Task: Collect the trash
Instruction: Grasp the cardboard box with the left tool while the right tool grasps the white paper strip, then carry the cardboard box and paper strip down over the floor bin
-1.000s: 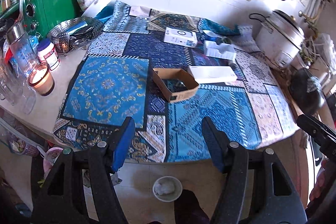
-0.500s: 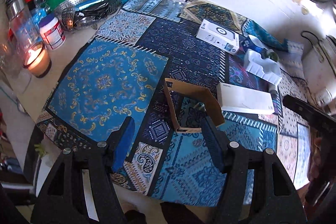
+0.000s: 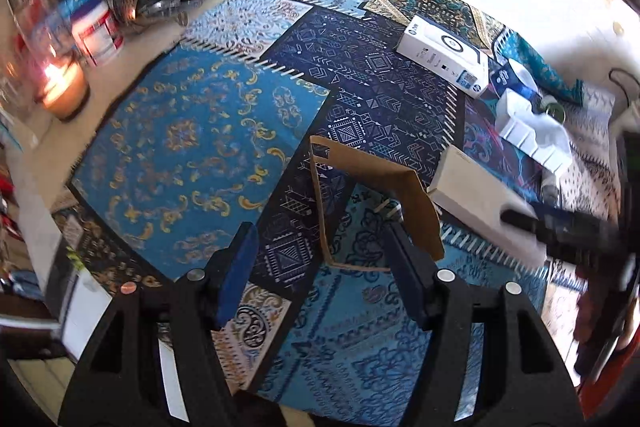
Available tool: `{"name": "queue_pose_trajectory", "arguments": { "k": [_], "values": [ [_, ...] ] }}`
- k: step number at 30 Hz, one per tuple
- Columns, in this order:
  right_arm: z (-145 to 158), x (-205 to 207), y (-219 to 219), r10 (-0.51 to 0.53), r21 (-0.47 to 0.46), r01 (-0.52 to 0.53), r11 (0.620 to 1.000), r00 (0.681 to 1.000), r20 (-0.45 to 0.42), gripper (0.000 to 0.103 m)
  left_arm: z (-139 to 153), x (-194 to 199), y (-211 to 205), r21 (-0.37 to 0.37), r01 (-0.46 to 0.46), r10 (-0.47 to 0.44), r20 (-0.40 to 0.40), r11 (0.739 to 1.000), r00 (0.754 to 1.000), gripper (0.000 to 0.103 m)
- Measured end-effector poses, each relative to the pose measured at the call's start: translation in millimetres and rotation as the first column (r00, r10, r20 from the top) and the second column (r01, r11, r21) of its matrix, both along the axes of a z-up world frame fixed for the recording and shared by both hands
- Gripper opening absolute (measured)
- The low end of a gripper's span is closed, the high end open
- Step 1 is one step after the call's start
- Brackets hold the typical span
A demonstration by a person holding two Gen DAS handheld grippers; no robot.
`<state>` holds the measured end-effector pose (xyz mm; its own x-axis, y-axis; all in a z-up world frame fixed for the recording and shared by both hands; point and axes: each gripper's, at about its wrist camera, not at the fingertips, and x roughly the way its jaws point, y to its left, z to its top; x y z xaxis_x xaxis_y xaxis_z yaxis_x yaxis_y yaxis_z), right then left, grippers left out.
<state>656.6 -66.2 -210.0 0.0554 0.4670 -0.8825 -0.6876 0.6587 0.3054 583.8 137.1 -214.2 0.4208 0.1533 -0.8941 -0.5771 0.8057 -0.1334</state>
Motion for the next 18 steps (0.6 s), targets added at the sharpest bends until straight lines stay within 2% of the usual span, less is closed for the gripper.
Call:
{"name": "queue_pose_trajectory", "arguments": {
  "k": [3, 8, 10, 12, 13, 16, 17, 18],
  "values": [
    [1, -14, -8, 0.019, 0.003, -0.019, 1.0, 1.0, -0.019, 0.071, -8, 5, 4, -0.007, -0.022, 0.022, -0.016, 1.0, 1.0, 0.056],
    [3, -33, -10, 0.025, 0.003, -0.025, 1.0, 1.0, -0.011, 0.071, -25, 9, 12, -0.064, -0.061, 0.06, -0.029, 0.996, 0.998, 0.039],
    [1, -36, -7, 0.028, -0.009, -0.028, 1.0, 1.0, -0.006, 0.071, -29, 10, 15, -0.091, -0.072, 0.07, -0.025, 0.993, 0.997, 0.031],
    [0, -38, -2, 0.021, -0.022, -0.021, 1.0, 1.0, 0.015, 0.072, -32, 10, 17, -0.116, -0.085, 0.085, -0.009, 0.99, 0.996, 0.029],
    [-1, -38, 0, 0.015, -0.024, -0.015, 1.0, 1.0, 0.019, 0.071, -31, 11, 18, -0.123, -0.089, 0.089, -0.002, 0.988, 0.996, 0.022],
    [-1, -41, 0, 0.002, -0.027, -0.001, 1.0, 0.999, 0.04, 0.061, -32, 13, 20, -0.141, -0.093, 0.095, 0.009, 0.986, 0.995, 0.005],
    [0, -42, 1, 0.004, -0.027, -0.003, 1.0, 0.999, 0.045, 0.052, -31, 13, 20, -0.144, -0.092, 0.095, 0.014, 0.985, 0.995, 0.004],
    [-1, -43, 3, 0.002, -0.026, 0.0, 1.0, 0.999, 0.044, 0.052, -30, 13, 19, -0.138, -0.091, 0.095, 0.019, 0.986, 0.995, 0.002]
  ]
}}
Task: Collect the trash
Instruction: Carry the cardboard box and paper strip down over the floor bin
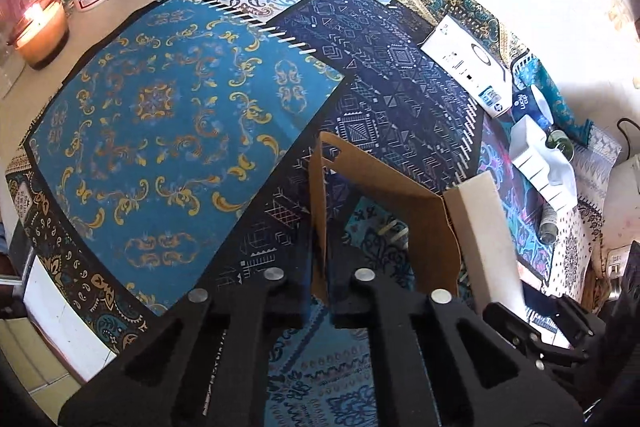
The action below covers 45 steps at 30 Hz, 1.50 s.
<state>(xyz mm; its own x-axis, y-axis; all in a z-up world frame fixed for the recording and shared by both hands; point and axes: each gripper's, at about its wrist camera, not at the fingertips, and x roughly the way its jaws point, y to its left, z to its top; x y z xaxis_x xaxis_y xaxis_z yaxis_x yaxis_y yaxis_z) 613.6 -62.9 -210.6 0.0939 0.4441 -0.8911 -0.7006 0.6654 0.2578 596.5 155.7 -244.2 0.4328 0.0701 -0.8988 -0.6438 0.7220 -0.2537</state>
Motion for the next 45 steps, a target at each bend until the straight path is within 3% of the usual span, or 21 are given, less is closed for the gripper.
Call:
{"name": "queue_pose_trajectory", "arguments": {
  "k": [18, 29, 36, 45],
  "values": [
    [36, -52, -9, -0.128, 0.029, 0.126, 0.992, 0.986, 0.11, 0.049, 47, -55, -16, 0.093, 0.123, -0.13, 0.072, 0.988, 0.989, 0.0],
    [-3, -103, 4, -0.297, -0.077, 0.305, 0.949, 0.95, 0.098, 0.048, 63, -131, -3, 0.124, 0.265, -0.276, 0.084, 0.956, 0.958, 0.0],
    [-10, -111, 22, -0.32, -0.127, 0.339, 0.932, 0.936, 0.149, 0.049, 67, -182, 13, 0.105, 0.237, -0.247, 0.093, 0.966, 0.965, 0.0],
    [2, -131, 24, -0.31, -0.076, 0.321, 0.944, 0.941, 0.134, 0.048, 88, -218, 26, 0.143, 0.179, -0.199, 0.143, 0.973, 0.969, 0.0]
  ]
}}
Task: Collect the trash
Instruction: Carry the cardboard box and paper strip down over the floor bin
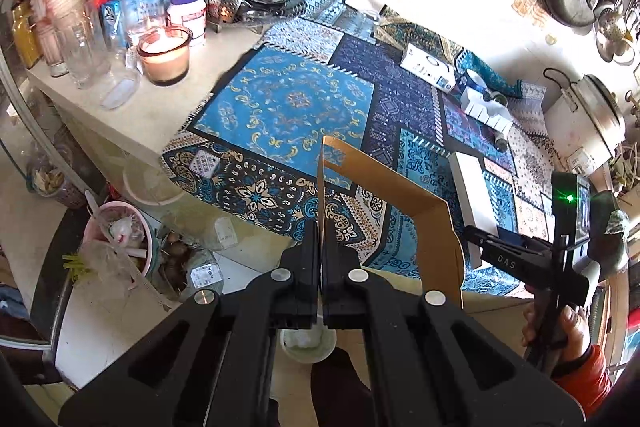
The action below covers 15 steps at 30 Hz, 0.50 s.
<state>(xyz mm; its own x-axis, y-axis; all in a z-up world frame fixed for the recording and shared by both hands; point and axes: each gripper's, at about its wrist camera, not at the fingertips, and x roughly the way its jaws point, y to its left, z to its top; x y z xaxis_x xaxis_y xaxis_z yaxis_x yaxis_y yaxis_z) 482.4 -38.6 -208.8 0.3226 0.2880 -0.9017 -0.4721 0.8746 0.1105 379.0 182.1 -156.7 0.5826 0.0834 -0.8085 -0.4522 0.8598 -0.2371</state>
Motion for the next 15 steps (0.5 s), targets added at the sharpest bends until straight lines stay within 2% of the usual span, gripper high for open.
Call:
{"name": "queue_pose_trajectory", "arguments": {
  "k": [6, 11, 15],
  "values": [
    [23, -42, -4, -0.037, 0.082, 0.034, 0.996, 0.999, 0.031, 0.048, 12, -17, 5, 0.038, 0.037, -0.039, 0.047, 0.999, 0.998, 0.0],
    [42, -82, -3, -0.083, 0.134, 0.072, 0.988, 0.994, 0.075, 0.048, 13, -31, 4, 0.059, 0.128, -0.131, 0.056, 0.99, 0.99, 0.0],
    [45, -113, -7, -0.118, 0.157, 0.106, 0.982, 0.99, 0.071, 0.048, 4, -41, -5, 0.066, 0.205, -0.208, 0.034, 0.977, 0.978, 0.0]
  ]
}}
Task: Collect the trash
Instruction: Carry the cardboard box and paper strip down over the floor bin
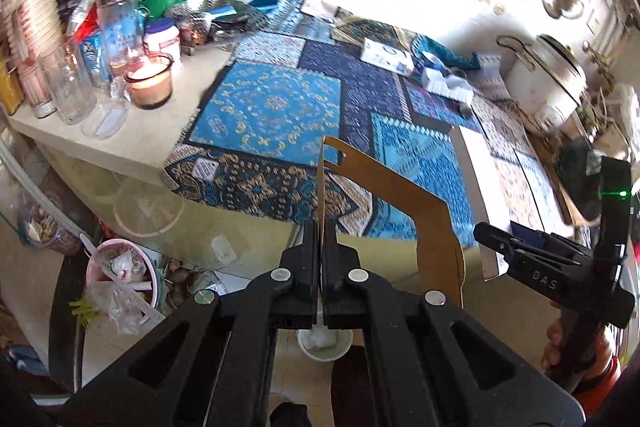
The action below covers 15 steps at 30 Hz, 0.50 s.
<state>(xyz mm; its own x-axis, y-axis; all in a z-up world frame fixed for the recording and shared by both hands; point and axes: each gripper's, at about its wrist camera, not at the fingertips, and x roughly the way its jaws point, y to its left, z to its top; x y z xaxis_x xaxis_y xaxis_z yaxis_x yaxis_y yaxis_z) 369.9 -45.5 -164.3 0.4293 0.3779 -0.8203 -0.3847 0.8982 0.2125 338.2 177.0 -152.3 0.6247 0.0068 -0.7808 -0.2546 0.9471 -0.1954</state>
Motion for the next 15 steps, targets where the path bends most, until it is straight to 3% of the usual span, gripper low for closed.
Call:
{"name": "queue_pose_trajectory", "arguments": {
  "k": [8, 15],
  "values": [
    [-28, -49, -19, -0.064, -0.007, 0.064, 0.998, 0.993, -0.103, 0.048, -54, -1, -27, -0.038, 0.134, -0.138, -0.13, 0.99, 0.982, 0.0],
    [-88, -73, -37, -0.101, -0.055, 0.091, 0.994, 0.967, -0.236, 0.048, -123, 1, -55, -0.045, 0.191, -0.196, -0.268, 0.981, 0.943, 0.0]
  ]
}}
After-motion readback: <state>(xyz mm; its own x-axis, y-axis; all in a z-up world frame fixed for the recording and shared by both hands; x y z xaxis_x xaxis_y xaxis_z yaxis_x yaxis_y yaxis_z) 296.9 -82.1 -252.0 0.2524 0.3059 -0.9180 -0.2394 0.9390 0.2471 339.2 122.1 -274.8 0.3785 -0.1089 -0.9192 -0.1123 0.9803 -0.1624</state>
